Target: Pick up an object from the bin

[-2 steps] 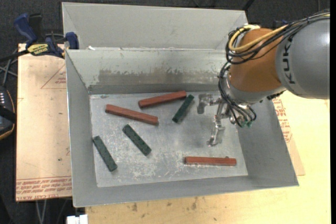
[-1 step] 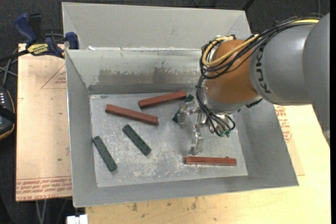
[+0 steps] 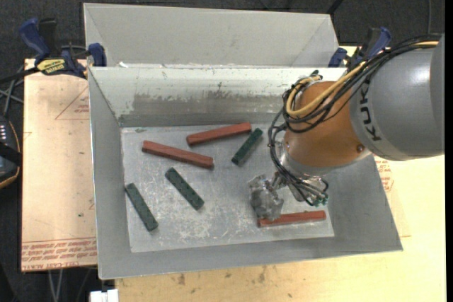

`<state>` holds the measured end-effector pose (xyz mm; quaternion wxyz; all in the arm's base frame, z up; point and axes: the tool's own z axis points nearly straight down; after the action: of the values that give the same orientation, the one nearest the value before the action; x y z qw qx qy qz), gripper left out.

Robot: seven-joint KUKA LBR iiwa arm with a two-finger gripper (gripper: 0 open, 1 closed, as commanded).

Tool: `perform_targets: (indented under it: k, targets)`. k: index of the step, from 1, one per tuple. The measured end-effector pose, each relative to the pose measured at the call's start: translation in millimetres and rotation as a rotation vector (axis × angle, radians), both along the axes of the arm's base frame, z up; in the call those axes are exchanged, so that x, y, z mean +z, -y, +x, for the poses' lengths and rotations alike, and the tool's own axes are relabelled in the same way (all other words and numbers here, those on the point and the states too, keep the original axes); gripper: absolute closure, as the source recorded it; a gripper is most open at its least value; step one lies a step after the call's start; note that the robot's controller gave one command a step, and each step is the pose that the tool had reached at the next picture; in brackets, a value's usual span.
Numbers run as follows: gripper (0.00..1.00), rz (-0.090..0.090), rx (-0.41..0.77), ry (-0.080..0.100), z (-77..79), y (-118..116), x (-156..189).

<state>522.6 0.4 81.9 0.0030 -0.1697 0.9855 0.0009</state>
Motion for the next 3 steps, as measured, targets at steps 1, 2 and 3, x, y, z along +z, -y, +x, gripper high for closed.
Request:
perform_targets:
  k: [1, 2, 3]
  targets:
    - [1.0, 0.0, 0.001, 0.0, 0.0, -0.1, 0.0]
    - [1.0, -0.001, -0.009, -0.006, 36.0, 27.3, 38.0]
    - [0.0, -0.002, 0.04, -0.006, -9.1, 56.1, 56.9]
